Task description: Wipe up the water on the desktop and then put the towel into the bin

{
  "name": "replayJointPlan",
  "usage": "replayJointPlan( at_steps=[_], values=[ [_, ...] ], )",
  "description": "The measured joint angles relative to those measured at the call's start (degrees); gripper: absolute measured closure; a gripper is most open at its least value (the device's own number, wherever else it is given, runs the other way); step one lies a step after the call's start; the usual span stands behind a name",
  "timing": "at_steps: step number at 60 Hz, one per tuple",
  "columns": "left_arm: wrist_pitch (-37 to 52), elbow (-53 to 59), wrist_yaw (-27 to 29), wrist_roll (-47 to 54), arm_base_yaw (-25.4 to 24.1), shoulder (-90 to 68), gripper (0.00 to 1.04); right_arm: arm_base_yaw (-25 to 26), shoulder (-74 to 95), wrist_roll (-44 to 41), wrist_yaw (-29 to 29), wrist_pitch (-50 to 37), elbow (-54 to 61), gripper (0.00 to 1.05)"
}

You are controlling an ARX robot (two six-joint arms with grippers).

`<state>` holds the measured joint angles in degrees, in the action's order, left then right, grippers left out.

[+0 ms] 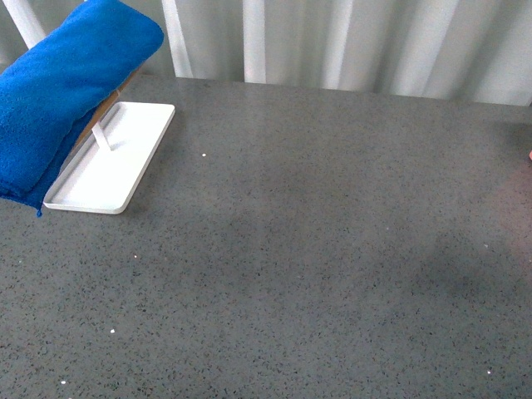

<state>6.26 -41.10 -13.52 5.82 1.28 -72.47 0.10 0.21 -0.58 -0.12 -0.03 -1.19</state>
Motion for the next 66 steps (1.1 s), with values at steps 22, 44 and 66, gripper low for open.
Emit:
replayJointPlan(
  at_steps=[22,44,66],
  values=[
    [-15.43,-33.9,8.35,5.75,-0.57,-37.64,0.07,0.0,0.0,0.0,0.0,0.0,0.0,0.07],
    [-20.96,-51.93,8.96,4.13,-2.43,-48.46,0.07,0.0,0.0,0.0,-0.02,0.0,0.0,0.07],
    [-16.94,-48.72,8.66,4.79,-4.31,-48.68,0.07,0.0,0.0,0.0,-0.02,0.0,0.0,0.07]
  ],
)
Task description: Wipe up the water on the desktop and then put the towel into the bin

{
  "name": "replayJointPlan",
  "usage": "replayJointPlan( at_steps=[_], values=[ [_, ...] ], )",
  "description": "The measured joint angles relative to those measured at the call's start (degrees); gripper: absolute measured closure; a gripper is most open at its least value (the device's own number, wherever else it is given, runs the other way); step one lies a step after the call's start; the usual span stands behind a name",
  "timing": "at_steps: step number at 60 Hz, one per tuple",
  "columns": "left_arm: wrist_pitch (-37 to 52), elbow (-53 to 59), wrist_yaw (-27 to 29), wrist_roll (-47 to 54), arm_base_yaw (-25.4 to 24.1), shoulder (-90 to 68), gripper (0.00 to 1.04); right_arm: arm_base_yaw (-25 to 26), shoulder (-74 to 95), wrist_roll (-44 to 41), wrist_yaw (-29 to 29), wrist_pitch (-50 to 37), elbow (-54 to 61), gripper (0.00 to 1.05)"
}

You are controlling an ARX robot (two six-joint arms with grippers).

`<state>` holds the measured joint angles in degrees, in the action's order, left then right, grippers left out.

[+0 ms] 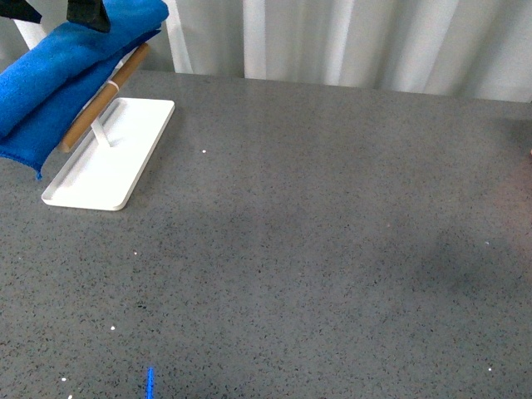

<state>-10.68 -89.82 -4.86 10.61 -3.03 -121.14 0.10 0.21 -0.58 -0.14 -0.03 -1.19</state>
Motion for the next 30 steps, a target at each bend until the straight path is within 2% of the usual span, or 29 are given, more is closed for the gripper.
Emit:
replayJointPlan(
  at_steps=[15,30],
  values=[
    [0.52,1.42,0.07,1.55,0.13,0.0,0.08,0.0,0.0,0.0,0.02,0.0,0.0,0.07],
    [0.55,2.03,0.48,1.81,0.42,0.22,0.49,0.0,0.0,0.0,0.0,0.0,0.0,0.07]
  ],
)
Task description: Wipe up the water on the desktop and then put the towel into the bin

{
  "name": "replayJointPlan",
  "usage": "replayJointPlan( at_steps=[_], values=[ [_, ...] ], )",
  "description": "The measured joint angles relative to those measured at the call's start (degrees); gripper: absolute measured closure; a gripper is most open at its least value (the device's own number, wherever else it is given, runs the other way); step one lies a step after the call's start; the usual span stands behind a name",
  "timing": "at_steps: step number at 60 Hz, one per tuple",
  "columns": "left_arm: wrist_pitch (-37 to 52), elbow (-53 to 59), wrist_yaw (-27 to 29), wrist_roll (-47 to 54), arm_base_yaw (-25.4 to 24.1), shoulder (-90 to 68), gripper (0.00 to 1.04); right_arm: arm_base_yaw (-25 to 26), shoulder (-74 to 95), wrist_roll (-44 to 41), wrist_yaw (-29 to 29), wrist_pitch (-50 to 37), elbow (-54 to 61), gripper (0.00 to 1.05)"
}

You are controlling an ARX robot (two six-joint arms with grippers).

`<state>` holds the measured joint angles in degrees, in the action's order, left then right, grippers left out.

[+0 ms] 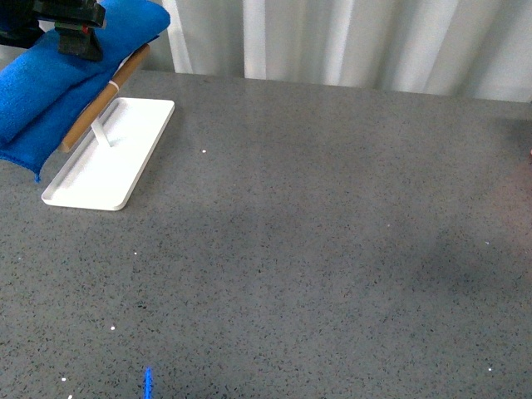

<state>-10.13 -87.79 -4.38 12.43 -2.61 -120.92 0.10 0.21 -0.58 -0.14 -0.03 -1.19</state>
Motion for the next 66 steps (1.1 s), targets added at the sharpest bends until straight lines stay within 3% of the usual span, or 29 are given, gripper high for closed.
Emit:
replayJointPlan(
  at_steps=[13,21,50,66],
  values=[
    [-0.07,0.13,0.22,0.77,-0.02,1.2,0.86,0.0,0.0,0.0,0.02,0.0,0.0,0.07],
    [-0.48,0.13,0.22,1.09,-0.2,1.95,0.98,0.0,0.0,0.0,0.0,0.0,0.0,0.07],
    [-2.23,-4.94,-6.58,-3.13,-0.87,12.61,0.99,0.0,0.0,0.0,0.0,0.0,0.0,0.07],
    [-0.22,-1.9,-11.13,-5.22,4.17,24.85,0.99,0.0,0.0,0.0,0.0,0.0,0.0,0.07]
  ],
)
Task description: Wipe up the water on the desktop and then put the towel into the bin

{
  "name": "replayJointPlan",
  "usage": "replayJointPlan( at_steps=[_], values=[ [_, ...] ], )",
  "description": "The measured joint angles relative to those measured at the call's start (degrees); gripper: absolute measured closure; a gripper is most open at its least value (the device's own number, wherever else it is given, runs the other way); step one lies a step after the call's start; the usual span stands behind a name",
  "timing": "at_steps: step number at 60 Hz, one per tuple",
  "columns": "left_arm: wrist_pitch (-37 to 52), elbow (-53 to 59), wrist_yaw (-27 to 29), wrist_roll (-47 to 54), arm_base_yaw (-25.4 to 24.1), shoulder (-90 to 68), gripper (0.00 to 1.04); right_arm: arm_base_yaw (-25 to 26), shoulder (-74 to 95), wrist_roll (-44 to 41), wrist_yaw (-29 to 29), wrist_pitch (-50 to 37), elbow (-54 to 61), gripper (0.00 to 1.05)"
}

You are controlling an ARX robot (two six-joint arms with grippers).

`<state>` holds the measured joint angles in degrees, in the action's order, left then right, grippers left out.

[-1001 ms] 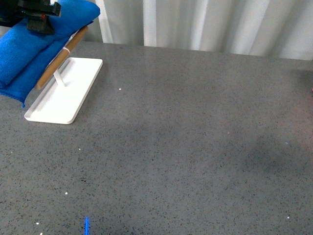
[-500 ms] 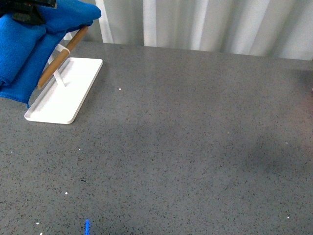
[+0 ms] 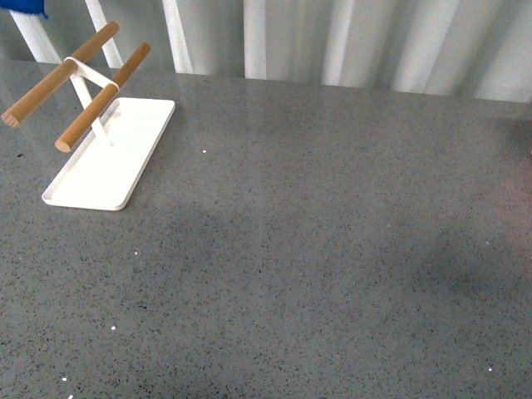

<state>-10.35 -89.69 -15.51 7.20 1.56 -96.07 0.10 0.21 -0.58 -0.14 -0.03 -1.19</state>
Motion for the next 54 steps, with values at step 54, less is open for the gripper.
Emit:
replayJointPlan(
  at_steps=[54],
  values=[
    [15.32,18.64,-1.51,-15.1,19.85,5.2,0.99,22.34,24.65,-7.98,-52.98,-5.49,-15.61,0.07]
  ],
)
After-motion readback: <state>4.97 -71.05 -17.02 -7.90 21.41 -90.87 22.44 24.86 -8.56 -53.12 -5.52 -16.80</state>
